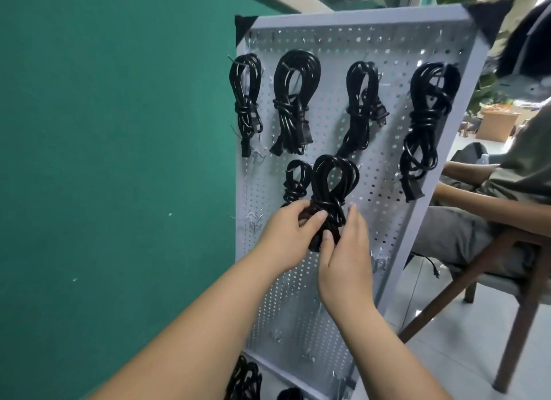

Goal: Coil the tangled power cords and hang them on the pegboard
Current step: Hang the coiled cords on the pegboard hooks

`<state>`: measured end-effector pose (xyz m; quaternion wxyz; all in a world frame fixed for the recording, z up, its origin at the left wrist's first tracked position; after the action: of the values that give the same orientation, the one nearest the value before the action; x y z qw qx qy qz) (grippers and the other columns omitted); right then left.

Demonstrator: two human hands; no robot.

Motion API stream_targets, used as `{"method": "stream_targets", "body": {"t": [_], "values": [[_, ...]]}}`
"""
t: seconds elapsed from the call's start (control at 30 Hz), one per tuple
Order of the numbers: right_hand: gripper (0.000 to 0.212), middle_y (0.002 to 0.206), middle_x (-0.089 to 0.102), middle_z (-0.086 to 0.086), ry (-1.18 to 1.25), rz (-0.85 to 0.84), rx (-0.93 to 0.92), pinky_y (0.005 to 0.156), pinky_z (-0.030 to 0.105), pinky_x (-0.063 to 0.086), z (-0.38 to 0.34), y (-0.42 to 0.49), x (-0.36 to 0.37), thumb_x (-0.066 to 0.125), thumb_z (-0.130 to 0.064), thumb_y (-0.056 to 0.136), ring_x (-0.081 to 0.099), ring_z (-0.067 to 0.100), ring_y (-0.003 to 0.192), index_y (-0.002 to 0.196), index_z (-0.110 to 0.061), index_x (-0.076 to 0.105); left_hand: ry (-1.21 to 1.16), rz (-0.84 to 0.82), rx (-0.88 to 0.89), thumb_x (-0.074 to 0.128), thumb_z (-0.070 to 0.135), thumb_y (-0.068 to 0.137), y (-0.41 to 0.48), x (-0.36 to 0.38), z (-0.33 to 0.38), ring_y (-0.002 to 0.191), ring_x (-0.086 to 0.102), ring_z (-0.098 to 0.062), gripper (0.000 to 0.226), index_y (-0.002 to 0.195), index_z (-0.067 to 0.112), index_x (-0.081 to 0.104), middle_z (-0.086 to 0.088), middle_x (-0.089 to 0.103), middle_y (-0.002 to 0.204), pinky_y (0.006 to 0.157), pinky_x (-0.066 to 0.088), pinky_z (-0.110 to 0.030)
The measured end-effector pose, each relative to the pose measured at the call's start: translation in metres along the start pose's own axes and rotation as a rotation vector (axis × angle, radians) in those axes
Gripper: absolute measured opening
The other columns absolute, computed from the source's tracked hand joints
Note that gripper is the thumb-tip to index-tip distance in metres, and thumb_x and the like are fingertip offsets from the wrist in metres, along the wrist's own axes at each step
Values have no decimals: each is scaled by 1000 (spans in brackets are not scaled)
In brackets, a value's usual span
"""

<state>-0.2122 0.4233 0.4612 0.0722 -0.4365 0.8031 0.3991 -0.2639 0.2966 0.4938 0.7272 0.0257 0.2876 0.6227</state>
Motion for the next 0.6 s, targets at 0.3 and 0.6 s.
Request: {"method": "stream_targets", "body": {"t": [0.3,0.6], "values": [[53,156,46,17,130,78,-296,126,39,32,-8,-98,17,55,1,102,42,27,150,154,2,45,-11,15,-163,73,26,100,-84,-15,-106,103,71,-9,17,117,25,73,6,76,108,96,55,-23],[34,111,70,10,88,-646,787,81,43,57,176,-211,186,63,-23,97,68,32,90,130,-15,65,219,-203,-736,69,31,99,-221,8,-306,73,67,-13,18,116,28,70,8,71,94,62,49,-24]]}}
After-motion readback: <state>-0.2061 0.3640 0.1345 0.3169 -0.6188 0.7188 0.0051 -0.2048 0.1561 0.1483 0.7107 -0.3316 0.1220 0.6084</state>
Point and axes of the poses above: each hand's wrist, its own y-axis towards the middle knuckle, its own x-axis out of the palm, z = x × y, the point moved 7 cm from there along y, towards the middle knuckle
